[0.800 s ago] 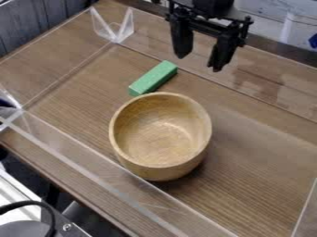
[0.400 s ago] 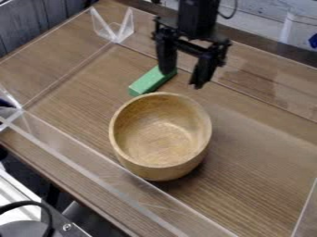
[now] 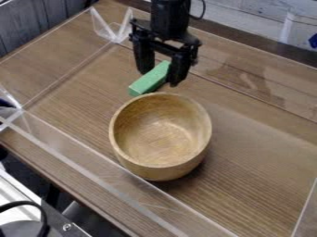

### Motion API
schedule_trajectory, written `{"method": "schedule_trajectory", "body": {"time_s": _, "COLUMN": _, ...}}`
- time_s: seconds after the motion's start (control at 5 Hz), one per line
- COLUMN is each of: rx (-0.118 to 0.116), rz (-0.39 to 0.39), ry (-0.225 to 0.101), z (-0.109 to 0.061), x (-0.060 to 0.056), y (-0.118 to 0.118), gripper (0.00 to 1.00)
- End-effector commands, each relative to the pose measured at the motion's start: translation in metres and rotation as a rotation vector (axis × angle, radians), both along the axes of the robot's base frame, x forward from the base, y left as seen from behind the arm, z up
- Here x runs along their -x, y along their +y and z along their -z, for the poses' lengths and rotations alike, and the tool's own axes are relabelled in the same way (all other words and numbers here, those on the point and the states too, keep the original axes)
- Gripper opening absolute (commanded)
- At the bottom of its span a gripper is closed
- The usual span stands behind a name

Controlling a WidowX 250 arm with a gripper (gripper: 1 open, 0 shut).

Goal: Put the green block in the brown bowl

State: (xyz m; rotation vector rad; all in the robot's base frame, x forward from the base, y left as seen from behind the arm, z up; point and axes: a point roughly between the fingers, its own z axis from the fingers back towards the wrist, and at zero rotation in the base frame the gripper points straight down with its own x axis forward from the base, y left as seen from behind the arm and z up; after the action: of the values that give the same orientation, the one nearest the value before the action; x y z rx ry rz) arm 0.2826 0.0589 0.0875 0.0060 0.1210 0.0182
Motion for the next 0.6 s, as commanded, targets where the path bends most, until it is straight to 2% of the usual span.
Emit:
{"method": "schedule_trajectory", "body": {"time_s": 0.0, "rx": -0.002, "rz": 0.029, "ry": -0.049, "z": 0.000, "x": -0.014, "y": 0.014, "gripper": 1.00}}
{"method": "schedule_trajectory", "body": {"time_s": 0.4, "rx": -0.001, "rz": 0.068, "ry": -0.060, "z": 0.015, "x": -0.034, "y": 0.028, "gripper": 1.00}}
